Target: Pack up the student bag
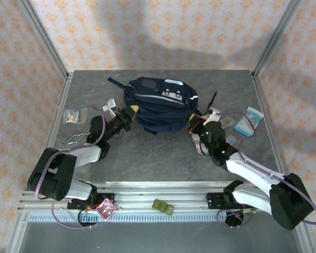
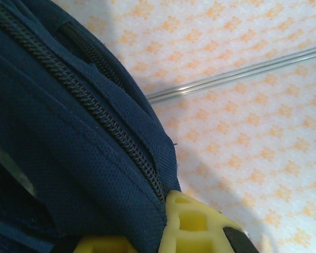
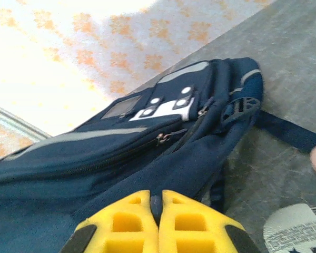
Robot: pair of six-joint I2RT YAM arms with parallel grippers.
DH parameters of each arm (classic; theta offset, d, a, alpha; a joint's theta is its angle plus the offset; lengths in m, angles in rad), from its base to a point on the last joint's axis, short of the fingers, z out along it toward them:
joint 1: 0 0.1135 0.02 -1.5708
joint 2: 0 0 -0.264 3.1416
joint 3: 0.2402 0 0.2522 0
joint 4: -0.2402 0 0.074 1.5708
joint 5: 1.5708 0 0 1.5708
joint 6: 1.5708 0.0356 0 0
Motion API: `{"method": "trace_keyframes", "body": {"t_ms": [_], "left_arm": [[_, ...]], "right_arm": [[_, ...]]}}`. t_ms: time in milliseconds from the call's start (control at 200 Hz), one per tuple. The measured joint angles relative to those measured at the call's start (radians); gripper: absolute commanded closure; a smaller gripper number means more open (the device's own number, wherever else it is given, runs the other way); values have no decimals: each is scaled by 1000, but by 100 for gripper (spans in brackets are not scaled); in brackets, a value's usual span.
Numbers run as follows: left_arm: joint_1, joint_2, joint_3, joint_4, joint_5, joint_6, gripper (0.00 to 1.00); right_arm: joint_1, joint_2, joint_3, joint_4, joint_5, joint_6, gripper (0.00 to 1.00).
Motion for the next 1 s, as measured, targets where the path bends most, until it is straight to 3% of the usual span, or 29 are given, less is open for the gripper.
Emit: {"method": "trace_keyframes", "body": {"t_ms": [130,175,335,425,561,696,841,1001], "left_arm": [[59,34,121,-169,52,58,100],[79,59,172,-228,66,79,95],[138,141,348,-437,29,182,50],[159,170,433,-558,-29,224,39],[167,140,439,-683,-91,262,34],[150,6,365,-832,-166,299,32],[46,-183,274,-921,-239,310,28],[-75,-285,137,-944,-272,248,26]], "right_arm": [[27,-7,28,-4,-36,-17,100],[42,-2,47,-5,-47,-21,100],[103,87,130,12,-72,-23,100],[137,171,179,38,-96,-19,100],[159,271,212,76,-110,-5,100],[161,314,213,98,-120,0,100],[161,349,228,106,-138,3,100],[161,365,228,124,-152,7,100]]}}
